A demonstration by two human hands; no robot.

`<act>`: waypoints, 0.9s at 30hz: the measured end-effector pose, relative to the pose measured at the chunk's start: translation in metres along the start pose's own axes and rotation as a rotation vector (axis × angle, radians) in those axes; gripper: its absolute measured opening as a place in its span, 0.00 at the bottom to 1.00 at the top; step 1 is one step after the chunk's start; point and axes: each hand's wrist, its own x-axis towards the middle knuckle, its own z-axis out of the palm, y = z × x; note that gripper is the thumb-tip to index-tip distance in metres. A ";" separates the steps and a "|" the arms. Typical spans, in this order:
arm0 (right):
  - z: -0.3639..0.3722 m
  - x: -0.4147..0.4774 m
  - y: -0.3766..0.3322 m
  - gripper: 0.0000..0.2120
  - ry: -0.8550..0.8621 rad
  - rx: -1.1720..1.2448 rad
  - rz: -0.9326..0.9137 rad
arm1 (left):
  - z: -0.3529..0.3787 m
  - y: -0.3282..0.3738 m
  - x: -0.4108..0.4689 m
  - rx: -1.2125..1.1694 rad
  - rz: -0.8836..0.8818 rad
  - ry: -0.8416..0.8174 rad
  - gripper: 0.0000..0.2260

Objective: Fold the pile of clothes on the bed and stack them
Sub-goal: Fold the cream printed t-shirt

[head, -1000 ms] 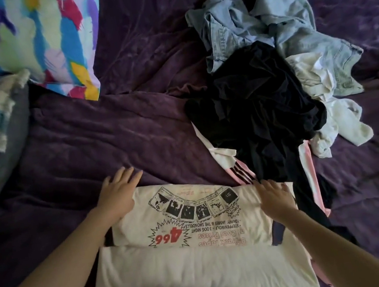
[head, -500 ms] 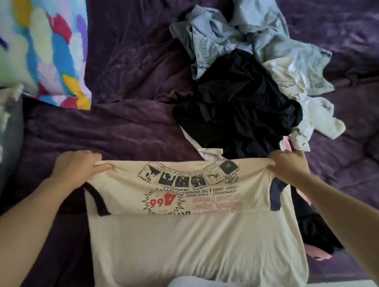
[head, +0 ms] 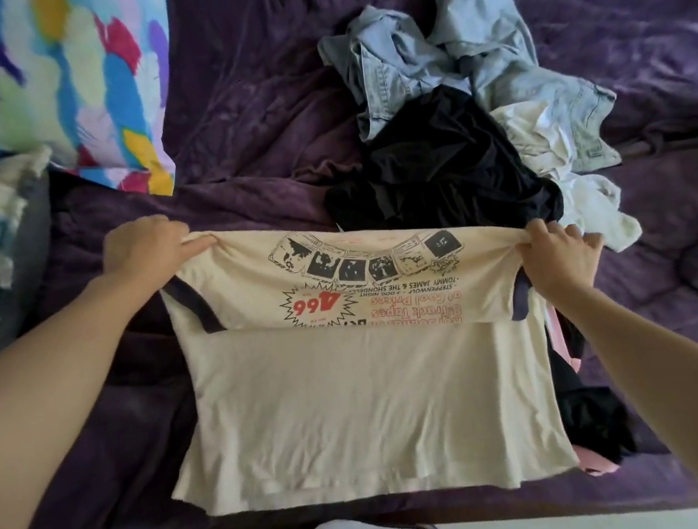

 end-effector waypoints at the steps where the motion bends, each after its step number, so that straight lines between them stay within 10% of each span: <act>1: -0.004 0.005 -0.001 0.11 -0.013 0.010 0.014 | -0.001 -0.001 0.003 -0.013 0.012 0.026 0.23; 9: 0.014 -0.005 0.005 0.08 -0.201 0.117 -0.022 | 0.035 -0.007 -0.018 -0.304 0.169 -0.260 0.20; 15: 0.037 -0.061 0.057 0.13 0.122 0.063 -0.299 | 0.061 -0.026 -0.089 -0.216 0.402 0.053 0.15; 19: 0.065 -0.114 0.094 0.11 -0.018 -0.005 -0.399 | 0.082 -0.017 -0.167 -0.231 0.424 0.055 0.17; 24: 0.090 -0.145 0.083 0.22 -0.727 -0.153 0.051 | 0.134 -0.007 -0.239 -0.163 0.323 -0.249 0.36; 27: 0.086 -0.139 0.062 0.19 -0.658 0.137 0.298 | 0.131 -0.005 -0.248 -0.145 0.171 -0.302 0.31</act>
